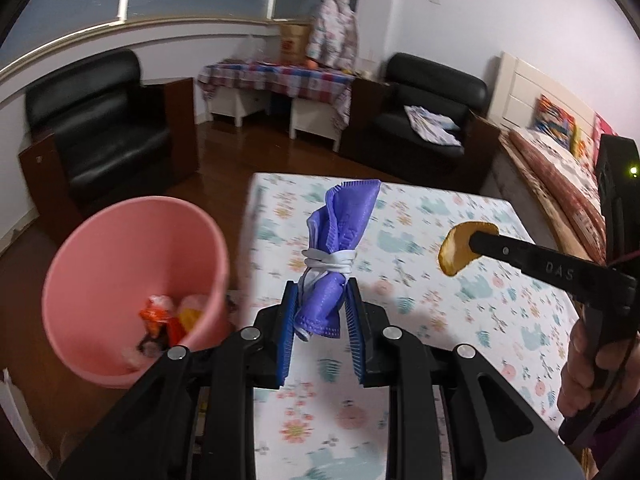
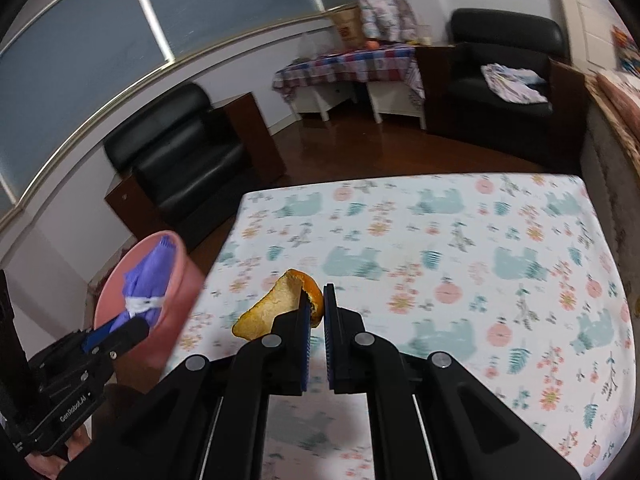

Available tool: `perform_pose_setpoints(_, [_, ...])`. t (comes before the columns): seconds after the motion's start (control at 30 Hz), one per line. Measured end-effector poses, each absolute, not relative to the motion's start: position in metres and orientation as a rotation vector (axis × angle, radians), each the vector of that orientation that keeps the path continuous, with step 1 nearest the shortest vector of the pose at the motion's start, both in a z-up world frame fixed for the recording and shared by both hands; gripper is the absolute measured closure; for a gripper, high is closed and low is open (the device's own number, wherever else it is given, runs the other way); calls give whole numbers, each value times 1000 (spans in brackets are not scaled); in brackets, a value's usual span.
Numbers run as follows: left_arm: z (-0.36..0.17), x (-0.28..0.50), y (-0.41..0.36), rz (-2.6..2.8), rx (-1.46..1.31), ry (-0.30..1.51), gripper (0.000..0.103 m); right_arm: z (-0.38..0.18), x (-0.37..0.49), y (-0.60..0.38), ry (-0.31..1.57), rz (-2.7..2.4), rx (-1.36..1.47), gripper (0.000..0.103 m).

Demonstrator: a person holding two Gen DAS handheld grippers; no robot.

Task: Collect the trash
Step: 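Carry the purple cloth and orange peel over the pink bin and open both tools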

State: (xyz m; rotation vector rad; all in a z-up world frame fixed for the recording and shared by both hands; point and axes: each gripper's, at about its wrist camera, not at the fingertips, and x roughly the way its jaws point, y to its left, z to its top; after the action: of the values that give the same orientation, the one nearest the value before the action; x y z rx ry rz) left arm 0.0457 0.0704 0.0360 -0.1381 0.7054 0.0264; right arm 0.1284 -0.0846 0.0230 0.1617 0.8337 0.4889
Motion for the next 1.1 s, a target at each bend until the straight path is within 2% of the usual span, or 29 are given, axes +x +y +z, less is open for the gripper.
perform_pose_setpoints(0.6, [50,14,160,232,-232,625,79,46,107,65,797,693,-55,97])
perform_pose_setpoints(1.1, [37,12,206,315,-286,642,79,37,103,128,815,741,-159,97])
